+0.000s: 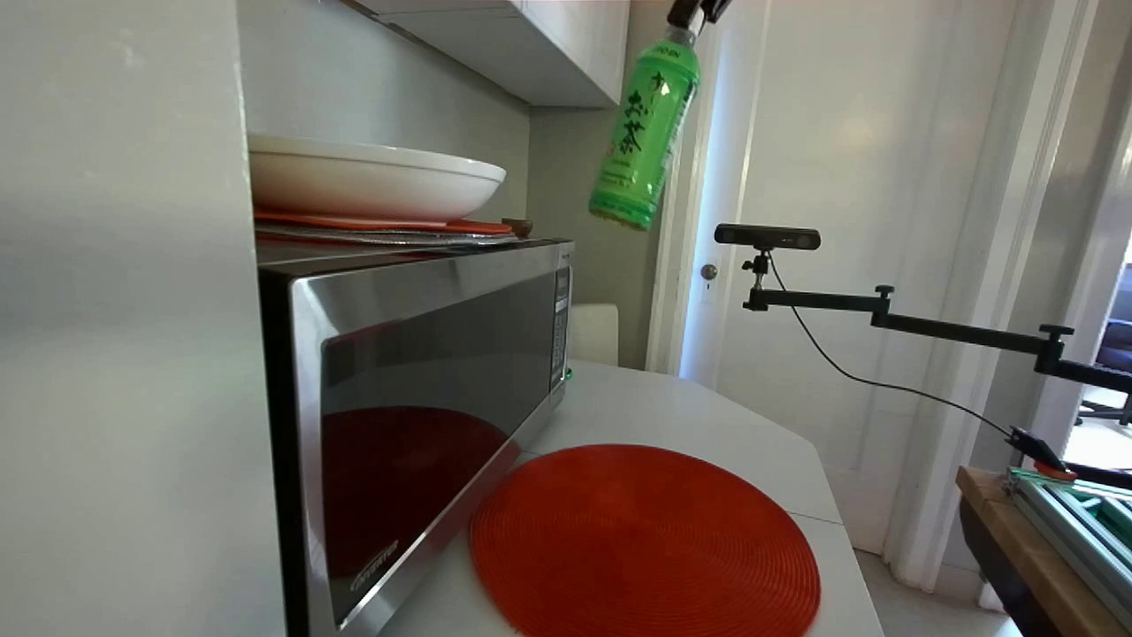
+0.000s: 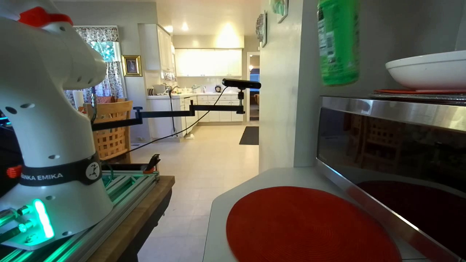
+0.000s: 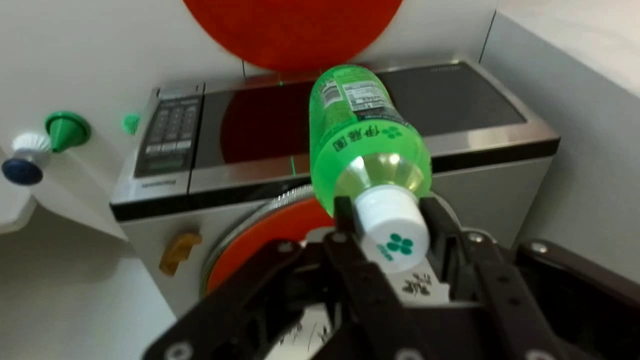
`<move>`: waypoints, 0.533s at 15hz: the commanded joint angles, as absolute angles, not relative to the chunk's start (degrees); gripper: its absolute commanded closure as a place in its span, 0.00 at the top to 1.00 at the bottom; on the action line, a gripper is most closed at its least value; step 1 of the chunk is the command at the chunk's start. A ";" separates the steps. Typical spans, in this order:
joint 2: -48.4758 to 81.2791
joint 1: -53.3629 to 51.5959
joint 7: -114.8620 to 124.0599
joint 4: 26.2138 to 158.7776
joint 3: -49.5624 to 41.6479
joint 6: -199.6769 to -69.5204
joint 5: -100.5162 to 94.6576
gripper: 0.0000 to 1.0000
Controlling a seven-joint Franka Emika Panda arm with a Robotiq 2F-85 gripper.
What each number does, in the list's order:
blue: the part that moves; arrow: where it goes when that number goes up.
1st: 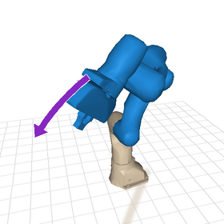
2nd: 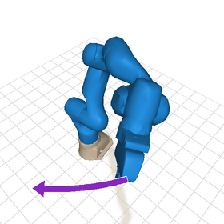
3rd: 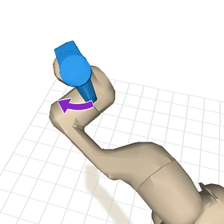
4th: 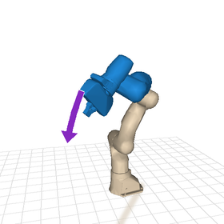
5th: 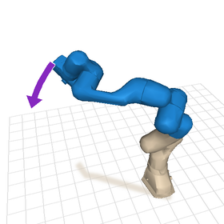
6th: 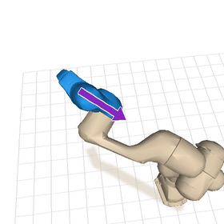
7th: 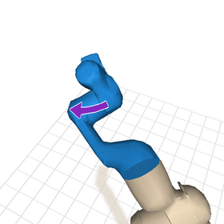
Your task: Put the bottle on the countertop
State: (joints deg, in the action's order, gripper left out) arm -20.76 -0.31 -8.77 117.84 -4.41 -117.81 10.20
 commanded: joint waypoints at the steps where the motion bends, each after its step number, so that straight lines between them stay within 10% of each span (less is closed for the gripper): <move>1: -17.49 -0.60 -9.97 120.26 -4.47 -116.23 10.40 0.12; 8: -8.20 -0.16 -10.87 124.52 -2.85 -123.85 6.87 0.12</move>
